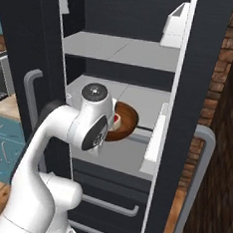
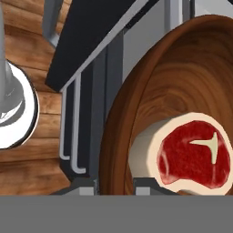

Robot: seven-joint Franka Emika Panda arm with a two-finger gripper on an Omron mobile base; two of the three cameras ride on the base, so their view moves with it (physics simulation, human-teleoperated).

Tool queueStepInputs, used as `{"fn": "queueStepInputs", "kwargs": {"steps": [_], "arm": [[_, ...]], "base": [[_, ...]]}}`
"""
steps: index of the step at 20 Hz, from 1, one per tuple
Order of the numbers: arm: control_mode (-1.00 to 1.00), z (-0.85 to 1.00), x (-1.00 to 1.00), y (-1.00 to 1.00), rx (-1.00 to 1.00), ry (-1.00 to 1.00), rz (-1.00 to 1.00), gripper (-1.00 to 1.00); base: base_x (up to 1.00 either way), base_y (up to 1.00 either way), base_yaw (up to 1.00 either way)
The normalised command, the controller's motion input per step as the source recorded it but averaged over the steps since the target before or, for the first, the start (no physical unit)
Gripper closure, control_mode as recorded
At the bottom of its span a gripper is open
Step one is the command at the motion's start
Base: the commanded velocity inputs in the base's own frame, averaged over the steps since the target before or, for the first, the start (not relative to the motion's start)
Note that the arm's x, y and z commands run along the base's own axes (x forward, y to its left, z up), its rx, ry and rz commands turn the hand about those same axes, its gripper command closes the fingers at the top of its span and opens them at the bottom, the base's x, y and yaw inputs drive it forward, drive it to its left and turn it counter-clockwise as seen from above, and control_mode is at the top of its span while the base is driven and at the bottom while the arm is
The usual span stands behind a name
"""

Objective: Place one of the steaks on the plate and the other in the bowl. Then place the bowl in the fridge.

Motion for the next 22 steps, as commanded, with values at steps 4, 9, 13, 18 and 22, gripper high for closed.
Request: {"fn": "queueStepInputs", "kwargs": {"steps": [4, 9, 13, 18, 22], "arm": [[-1.00, -0.04, 0.37, -0.23, 0.00, 0.00, 0.00, 1.00], [-1.00, 0.00, 0.48, -0.05, 0.00, 0.00, 0.00, 1.00], [-1.00, 0.00, 0.46, 0.00, 0.00, 0.00, 0.00, 1.00], [-1.00, -0.04, 0.44, -0.01, 0.00, 0.00, 0.00, 1.00], [-1.00, -0.08, 0.45, -0.01, 0.00, 0.00, 0.00, 1.00]], "base": [[0.00, 0.00, 0.00], [0.00, 0.00, 0.00], [0.00, 0.00, 0.00], [0.00, 0.00, 0.00], [0.00, 0.00, 0.00]]}}
